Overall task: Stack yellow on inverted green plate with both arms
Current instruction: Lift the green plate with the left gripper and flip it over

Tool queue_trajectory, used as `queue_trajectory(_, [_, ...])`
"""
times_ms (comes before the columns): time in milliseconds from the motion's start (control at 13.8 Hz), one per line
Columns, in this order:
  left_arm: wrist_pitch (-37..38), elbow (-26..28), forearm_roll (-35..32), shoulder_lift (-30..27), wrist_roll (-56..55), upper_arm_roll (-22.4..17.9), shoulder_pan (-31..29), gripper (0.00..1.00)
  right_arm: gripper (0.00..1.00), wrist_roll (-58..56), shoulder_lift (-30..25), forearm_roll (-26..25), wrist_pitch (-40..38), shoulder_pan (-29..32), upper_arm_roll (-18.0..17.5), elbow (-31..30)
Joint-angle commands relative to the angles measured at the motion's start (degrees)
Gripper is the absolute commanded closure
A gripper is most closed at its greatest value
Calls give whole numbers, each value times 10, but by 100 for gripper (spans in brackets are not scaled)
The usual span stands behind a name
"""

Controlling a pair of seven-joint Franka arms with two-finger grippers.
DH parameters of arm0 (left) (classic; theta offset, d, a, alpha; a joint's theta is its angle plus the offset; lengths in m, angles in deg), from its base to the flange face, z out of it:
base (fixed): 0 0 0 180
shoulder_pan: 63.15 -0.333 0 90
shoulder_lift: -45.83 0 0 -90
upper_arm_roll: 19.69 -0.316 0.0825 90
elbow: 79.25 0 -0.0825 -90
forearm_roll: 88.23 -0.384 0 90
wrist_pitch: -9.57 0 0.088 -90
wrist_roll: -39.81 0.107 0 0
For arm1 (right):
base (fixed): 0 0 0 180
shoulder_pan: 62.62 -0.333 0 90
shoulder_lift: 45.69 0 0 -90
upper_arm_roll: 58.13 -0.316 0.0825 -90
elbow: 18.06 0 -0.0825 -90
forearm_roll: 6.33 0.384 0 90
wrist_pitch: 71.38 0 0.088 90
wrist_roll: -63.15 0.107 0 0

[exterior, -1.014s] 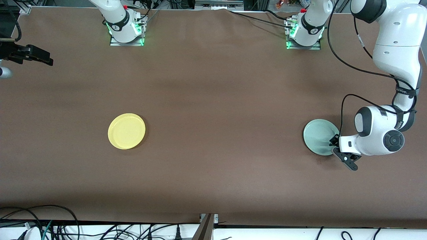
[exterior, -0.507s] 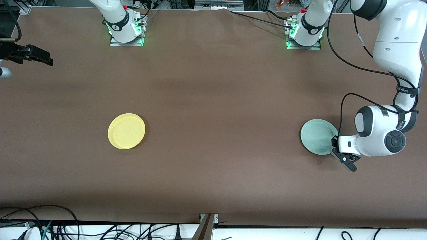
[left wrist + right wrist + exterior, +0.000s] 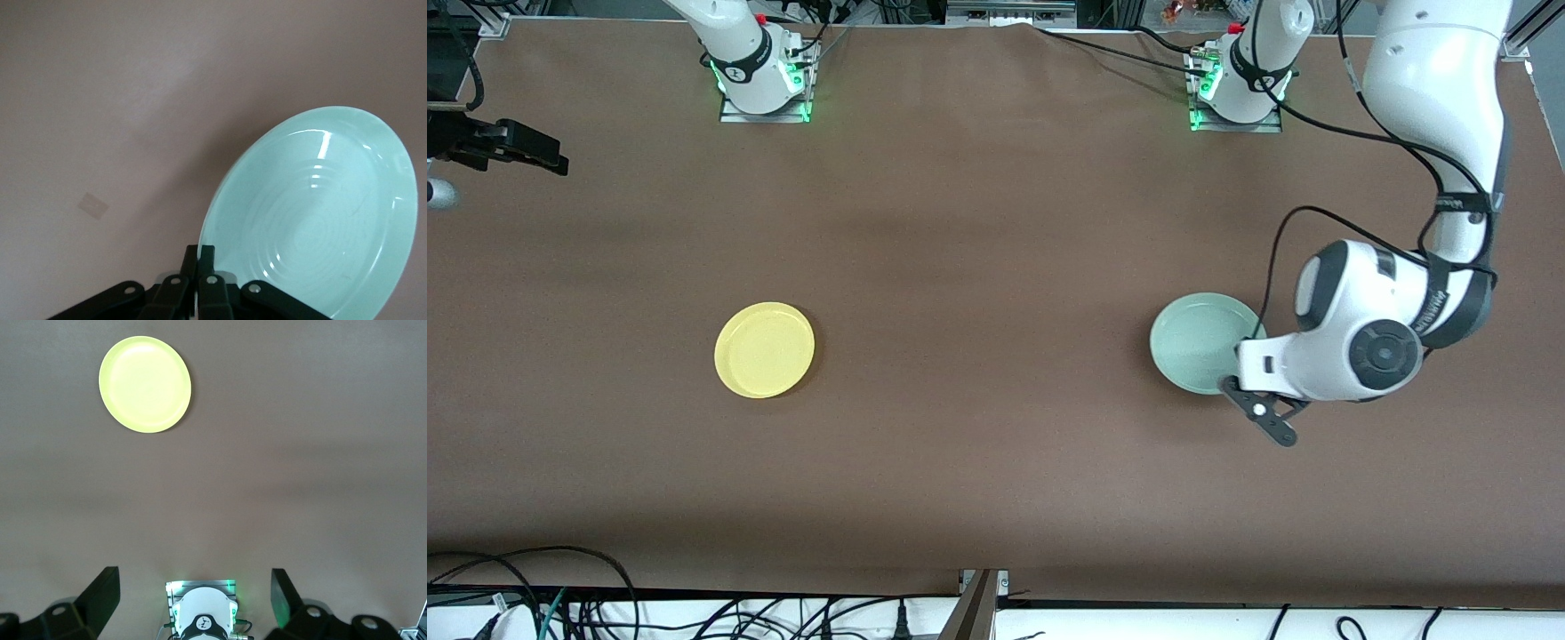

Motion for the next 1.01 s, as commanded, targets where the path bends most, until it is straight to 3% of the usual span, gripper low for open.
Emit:
queue_trajectory(0, [63,-53,-38,11,-79,-14,72,100,0,9,-1,10,0,6,-3,2])
queue_trajectory(290, [107,-54,-138,11,-165,-15,173,100,0,8,6,11,2,16,-3,2])
queue_trajectory(580, [147,-54,-310,23,-182,-16,283,100,0,-12,19,34,4,27,18,2])
queue_trajectory(942, [206,-51,-484,66,-340,-18,411,100,0,-15,54,58,39,34,43,2])
